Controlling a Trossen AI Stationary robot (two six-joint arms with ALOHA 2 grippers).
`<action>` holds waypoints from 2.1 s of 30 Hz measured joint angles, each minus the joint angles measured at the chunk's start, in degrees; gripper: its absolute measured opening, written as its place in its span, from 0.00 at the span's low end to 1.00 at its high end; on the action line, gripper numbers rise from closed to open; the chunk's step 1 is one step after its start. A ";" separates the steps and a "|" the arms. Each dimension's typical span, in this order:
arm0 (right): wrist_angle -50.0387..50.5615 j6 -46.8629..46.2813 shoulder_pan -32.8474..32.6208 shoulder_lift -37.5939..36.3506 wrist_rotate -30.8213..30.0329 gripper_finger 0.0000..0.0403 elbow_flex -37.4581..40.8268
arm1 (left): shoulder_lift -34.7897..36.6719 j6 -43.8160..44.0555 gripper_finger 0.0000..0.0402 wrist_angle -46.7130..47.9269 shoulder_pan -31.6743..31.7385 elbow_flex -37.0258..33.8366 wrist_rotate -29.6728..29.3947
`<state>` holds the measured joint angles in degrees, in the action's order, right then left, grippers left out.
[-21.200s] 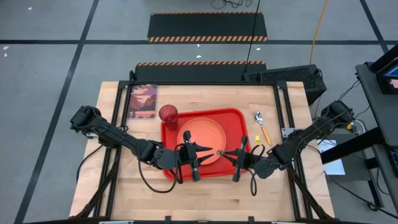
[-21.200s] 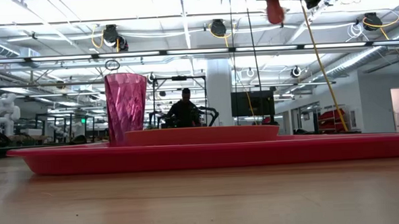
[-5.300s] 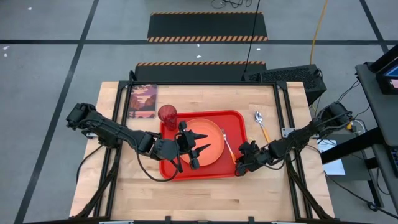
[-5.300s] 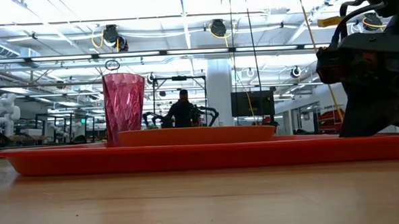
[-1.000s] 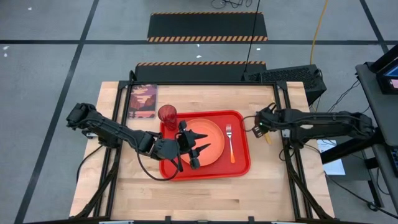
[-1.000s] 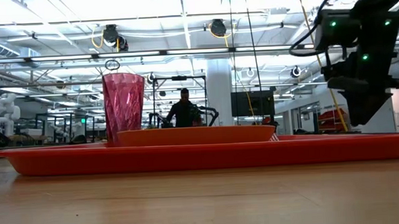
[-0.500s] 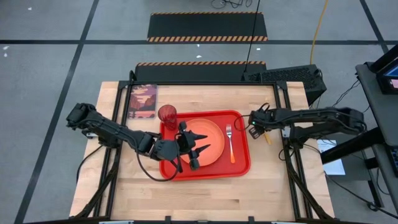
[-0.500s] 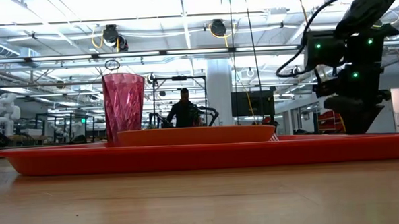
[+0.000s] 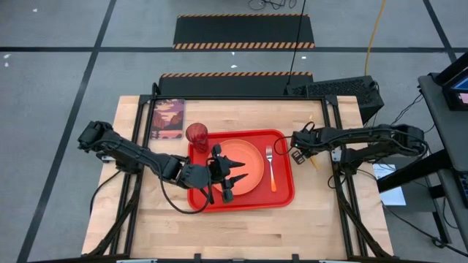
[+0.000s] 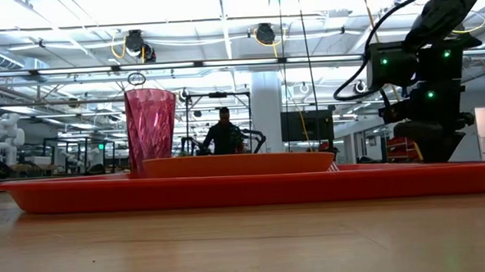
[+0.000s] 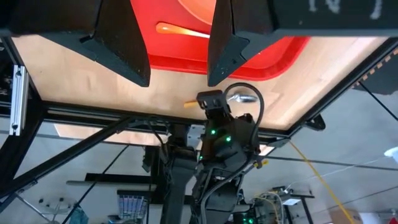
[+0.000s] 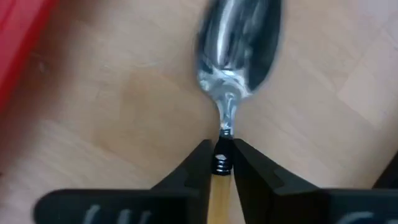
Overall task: Pick and place plate/cup/fork/spoon on tray
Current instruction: Put the orange spoon on the right side of the white orange fork
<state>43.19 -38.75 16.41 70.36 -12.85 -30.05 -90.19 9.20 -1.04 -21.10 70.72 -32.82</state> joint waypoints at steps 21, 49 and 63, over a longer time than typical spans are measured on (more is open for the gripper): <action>0.54 -23.26 -22.72 -7.97 -3.45 0.02 -8.10 | 0.00 2.98 0.41 4.98 -1.36 0.00 0.04; 1.83 -15.79 -29.51 -0.89 -7.95 0.14 -7.82 | 0.00 1.89 0.41 5.58 -6.45 0.00 0.02; -5.95 -6.22 -29.40 -1.01 -8.29 0.38 2.30 | 0.00 1.54 0.41 5.55 -5.88 0.00 0.00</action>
<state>37.24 -44.97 -12.99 69.36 -21.14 -27.75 -90.19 10.74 4.51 -26.99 70.72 -32.82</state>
